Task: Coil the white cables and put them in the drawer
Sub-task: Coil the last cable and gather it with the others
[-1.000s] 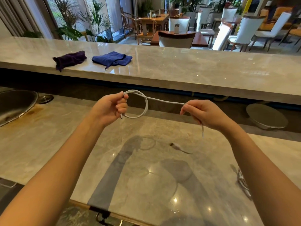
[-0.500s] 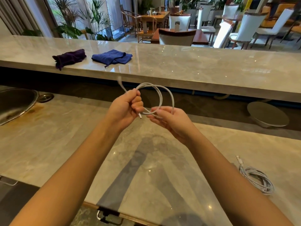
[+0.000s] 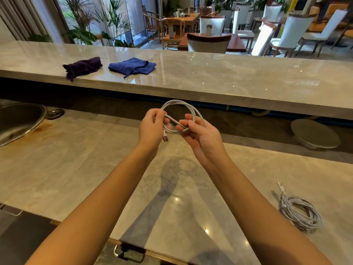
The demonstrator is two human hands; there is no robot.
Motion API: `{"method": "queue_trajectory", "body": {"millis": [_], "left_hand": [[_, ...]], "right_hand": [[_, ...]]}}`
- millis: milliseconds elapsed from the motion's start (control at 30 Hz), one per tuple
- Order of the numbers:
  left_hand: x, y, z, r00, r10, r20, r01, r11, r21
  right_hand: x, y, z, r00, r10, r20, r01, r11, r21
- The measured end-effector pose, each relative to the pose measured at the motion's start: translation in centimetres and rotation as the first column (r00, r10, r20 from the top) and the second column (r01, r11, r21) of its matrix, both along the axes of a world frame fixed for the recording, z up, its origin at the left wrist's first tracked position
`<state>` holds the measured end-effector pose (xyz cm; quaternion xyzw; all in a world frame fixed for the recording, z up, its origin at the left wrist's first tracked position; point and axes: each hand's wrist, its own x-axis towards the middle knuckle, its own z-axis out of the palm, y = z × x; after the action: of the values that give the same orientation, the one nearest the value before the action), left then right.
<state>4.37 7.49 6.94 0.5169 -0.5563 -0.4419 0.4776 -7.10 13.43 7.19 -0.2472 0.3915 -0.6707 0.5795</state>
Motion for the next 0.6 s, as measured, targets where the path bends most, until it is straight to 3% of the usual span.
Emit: {"method": "queue_trajectory", "body": {"millis": [33,100,167,267,333,500,600], "left_hand": [[-0.1,-0.1,-0.1,0.998,-0.023,-0.061,0.027,0.997,0.067],[-0.3,-0.5,0.1,0.939,-0.009,-0.343,0.11,0.954,0.279],[-0.2,-0.5,0.7,0.78,0.092,-0.619,0.245,0.865,0.438],[0.3,-0.4,0.9,0.566,0.092,-0.819,0.442,0.805,0.396],[0.6,-0.5,0.9,0.571,0.034,-0.82,0.48,0.797,0.367],[0.6,-0.5,0.9,0.748,-0.151,-0.646,0.462,0.817,0.344],[0.5,-0.2,1.2,0.845,-0.339,-0.413,0.457,0.86,0.229]], "right_hand": [[-0.1,0.0,0.1,0.999,0.038,-0.011,-0.038,0.999,0.004],[-0.6,0.0,0.1,0.994,0.092,-0.061,-0.09,0.996,0.026],[-1.2,-0.2,-0.2,0.985,0.102,-0.141,-0.093,0.993,0.066],[-2.1,-0.5,-0.9,0.983,0.122,-0.14,-0.104,0.985,0.135],[-2.7,-0.7,-0.9,0.982,0.161,-0.094,-0.146,0.978,0.147],[-4.7,-0.8,1.0,0.885,0.429,-0.182,-0.421,0.903,0.084],[-4.8,-1.4,1.7,0.852,0.36,-0.38,-0.317,0.933,0.172]]}}
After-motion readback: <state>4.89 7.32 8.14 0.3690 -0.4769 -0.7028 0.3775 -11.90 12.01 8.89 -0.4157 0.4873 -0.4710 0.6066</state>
